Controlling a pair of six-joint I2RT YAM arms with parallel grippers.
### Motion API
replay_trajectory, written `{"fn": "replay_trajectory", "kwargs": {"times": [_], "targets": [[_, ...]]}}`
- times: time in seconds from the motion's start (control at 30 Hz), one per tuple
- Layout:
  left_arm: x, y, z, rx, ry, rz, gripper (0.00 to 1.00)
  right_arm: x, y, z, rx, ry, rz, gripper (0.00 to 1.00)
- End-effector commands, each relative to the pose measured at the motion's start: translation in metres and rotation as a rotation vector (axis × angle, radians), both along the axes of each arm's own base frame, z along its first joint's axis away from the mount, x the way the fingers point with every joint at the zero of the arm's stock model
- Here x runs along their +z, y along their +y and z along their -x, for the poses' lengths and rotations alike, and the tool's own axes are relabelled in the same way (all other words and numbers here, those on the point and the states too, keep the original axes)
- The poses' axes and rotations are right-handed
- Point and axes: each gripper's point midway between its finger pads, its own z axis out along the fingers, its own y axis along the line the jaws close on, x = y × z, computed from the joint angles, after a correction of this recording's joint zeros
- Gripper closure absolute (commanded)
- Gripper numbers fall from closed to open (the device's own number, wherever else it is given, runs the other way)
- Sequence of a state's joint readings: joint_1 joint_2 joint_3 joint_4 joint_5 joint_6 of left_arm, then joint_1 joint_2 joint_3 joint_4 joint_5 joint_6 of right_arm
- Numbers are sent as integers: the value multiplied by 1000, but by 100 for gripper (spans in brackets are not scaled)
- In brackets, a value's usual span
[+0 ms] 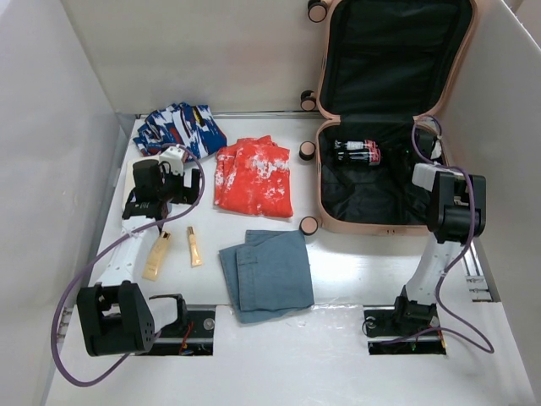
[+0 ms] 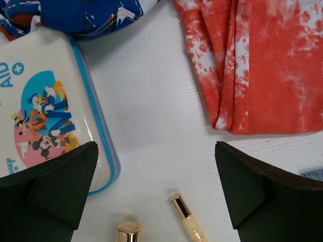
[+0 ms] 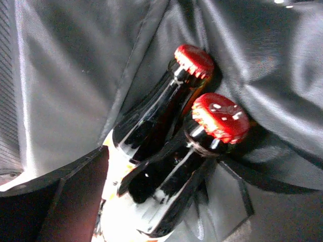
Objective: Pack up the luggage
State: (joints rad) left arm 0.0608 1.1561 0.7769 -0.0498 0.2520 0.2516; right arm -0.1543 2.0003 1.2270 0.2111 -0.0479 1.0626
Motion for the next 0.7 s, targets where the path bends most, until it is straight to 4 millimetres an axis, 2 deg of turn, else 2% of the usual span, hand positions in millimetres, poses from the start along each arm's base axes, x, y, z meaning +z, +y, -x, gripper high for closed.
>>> {"fn": "replay_trajectory", "kwargs": {"times": [0.0, 0.03, 0.1, 0.17, 0.3, 0.47, 0.5, 0.53, 0.67], "targets": [[22, 1, -11, 2, -52, 5, 1, 2, 34, 1, 164, 57, 27, 21], [26, 1, -12, 2, -61, 4, 1, 6, 34, 9, 174, 93, 33, 19], [26, 1, -12, 2, -61, 4, 1, 13, 33, 18, 179, 139, 44, 3], [26, 1, -12, 2, -61, 4, 1, 12, 29, 40, 187, 225, 48, 0], [28, -1, -14, -6, -71, 8, 0, 23, 27, 54, 233, 233, 48, 0], [22, -6, -11, -23, -71, 13, 0, 15, 42, 66, 304, 229, 1, 0], [22, -6, -11, -23, -71, 13, 0, 19, 44, 61, 301, 204, -10, 0], [18, -6, -9, -23, -62, 14, 0, 12, 47, 63, 314, 214, -24, 0], [25, -6, -8, -24, -82, 13, 0, 10, 64, 62, 351, 210, -29, 0]]}}
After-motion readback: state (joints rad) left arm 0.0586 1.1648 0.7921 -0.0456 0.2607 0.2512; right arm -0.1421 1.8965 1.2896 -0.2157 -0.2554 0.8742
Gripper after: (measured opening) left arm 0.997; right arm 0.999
